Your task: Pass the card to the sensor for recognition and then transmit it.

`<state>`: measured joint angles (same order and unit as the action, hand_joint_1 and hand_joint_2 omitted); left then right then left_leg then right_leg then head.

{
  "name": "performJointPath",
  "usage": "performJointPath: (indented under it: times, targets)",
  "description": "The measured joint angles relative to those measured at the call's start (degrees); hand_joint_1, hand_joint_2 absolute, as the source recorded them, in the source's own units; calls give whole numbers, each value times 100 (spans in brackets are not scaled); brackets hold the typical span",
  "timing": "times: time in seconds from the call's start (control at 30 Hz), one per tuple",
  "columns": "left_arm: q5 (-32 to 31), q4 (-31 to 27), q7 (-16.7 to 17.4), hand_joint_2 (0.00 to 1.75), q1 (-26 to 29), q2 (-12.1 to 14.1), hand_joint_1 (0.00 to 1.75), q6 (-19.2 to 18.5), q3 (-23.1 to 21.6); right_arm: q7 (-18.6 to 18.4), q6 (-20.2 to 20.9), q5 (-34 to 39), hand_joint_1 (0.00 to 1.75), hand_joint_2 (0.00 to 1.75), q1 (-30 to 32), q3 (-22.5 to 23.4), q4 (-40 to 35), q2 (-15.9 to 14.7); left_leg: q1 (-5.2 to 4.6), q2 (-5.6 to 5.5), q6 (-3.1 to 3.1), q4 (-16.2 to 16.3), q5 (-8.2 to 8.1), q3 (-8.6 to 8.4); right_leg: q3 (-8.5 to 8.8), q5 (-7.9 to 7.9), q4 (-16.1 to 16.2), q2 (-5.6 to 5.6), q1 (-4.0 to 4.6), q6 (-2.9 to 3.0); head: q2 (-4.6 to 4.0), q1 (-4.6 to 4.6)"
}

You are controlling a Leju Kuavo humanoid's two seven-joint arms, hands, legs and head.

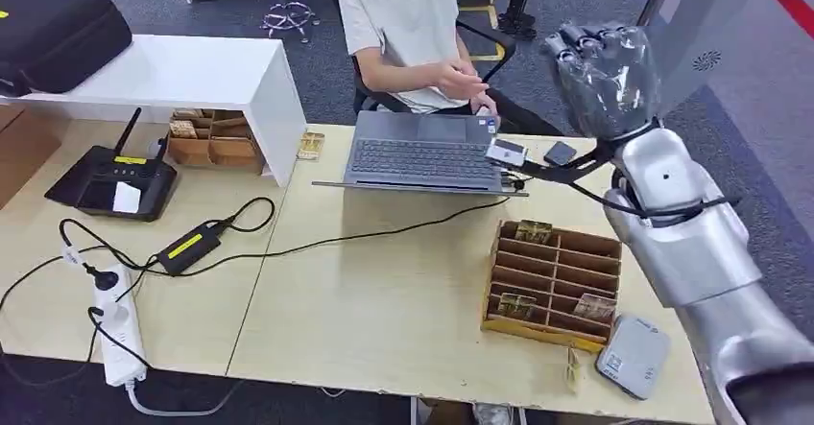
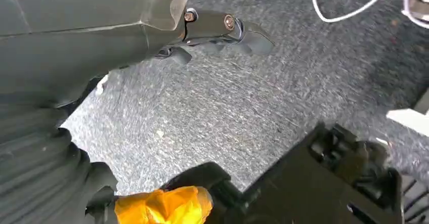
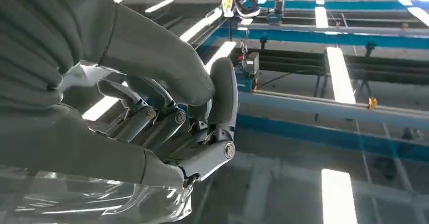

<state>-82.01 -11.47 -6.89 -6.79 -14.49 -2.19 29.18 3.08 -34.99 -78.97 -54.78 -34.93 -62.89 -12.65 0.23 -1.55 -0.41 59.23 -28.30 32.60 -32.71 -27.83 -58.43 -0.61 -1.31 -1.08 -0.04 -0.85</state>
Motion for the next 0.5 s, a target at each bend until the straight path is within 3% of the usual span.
performJointPath:
  times: [0.2, 0.5]
  targets:
    - [-35, 0, -17, 175, -4, -15, 0, -46, -127, -22, -223, -11, 175, 175, -442, -240, 1094, 413, 1, -11, -3, 0, 3, 3, 0, 1, 0, 10, 1, 0, 0, 0]
    - [-33, 0, 2, 175, -2, -13, 0, -55, -194, -59, -208, 153, 175, 175, -482, -419, 1341, 476, 0, -9, -3, 0, 2, 5, -2, 1, 2, 8, 1, 0, 0, -2]
